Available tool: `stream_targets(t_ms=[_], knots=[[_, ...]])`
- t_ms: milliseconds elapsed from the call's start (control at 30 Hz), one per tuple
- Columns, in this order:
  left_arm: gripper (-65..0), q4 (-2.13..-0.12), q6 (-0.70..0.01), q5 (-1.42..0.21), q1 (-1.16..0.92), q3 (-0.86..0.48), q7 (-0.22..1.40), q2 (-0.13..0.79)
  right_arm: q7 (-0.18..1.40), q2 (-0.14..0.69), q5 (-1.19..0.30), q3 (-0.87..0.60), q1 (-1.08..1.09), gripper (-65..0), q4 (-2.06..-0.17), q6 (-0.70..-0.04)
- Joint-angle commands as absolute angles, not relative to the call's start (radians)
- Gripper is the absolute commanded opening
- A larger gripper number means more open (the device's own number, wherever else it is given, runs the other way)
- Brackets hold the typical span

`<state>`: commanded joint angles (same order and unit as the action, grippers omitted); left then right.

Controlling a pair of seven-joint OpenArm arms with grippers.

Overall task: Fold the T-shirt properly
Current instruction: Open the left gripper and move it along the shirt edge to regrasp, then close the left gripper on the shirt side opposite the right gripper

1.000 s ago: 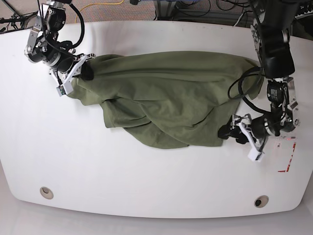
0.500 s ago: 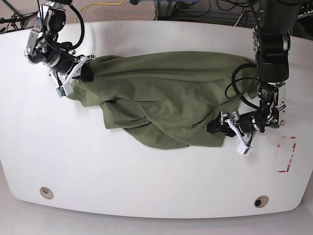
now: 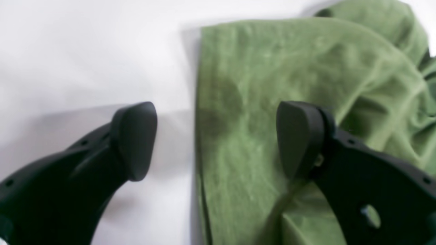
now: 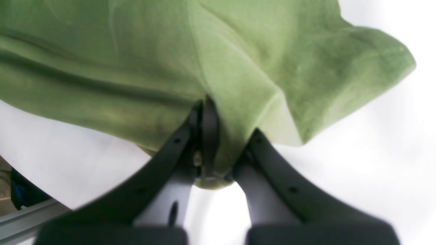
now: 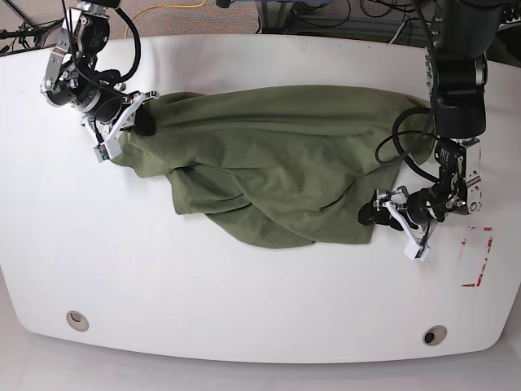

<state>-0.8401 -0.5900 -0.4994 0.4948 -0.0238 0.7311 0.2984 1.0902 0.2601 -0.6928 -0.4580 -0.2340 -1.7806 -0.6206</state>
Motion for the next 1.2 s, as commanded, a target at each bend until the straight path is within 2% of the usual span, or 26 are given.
stream_targets(t_ms=[300,500,867,967,1000,1033,1200], knots=[[-13.3,-0.84,-0.593,-0.501,0.493,-0.022,0.734,0.255,1.09,0.26,-0.693,-0.458,-0.232,-65.0,-1.781,-0.621],[-13.3,-0.84,-0.593,-0.499,0.479,-0.021,0.734,0.191,1.09,0.26,-0.691,-0.458,-0.232,-65.0,-1.781,-0.619],[-15.0,-0.84,-0.591,-0.499,0.478,-0.022,0.734,0.162,1.09,0.26,-0.688,-0.458,-0.232,-65.0,-1.781,-0.619],[-22.1,-0.84,-0.59,-0.499,0.469,-0.022,0.734,0.162,1.09,0.26,-0.687,-0.458,-0.232,-65.0,-1.781,-0.619],[-28.9,-0.84,-0.59,-0.499,0.467,-0.024,0.734,0.162,1.09,0.26,-0.687,-0.458,-0.232,-65.0,-1.781,-0.619],[-31.1,-0.84,-0.59,-0.499,0.467,-0.024,0.734,0.162,1.09,0.26,-0.687,-0.458,-0.232,-65.0,-1.781,-0.619],[-57.6,-0.84,-0.59,-0.499,0.467,-0.024,0.734,0.162,1.09,0.26,-0.687,-0.458,-0.225,-65.0,-1.779,-0.619]])
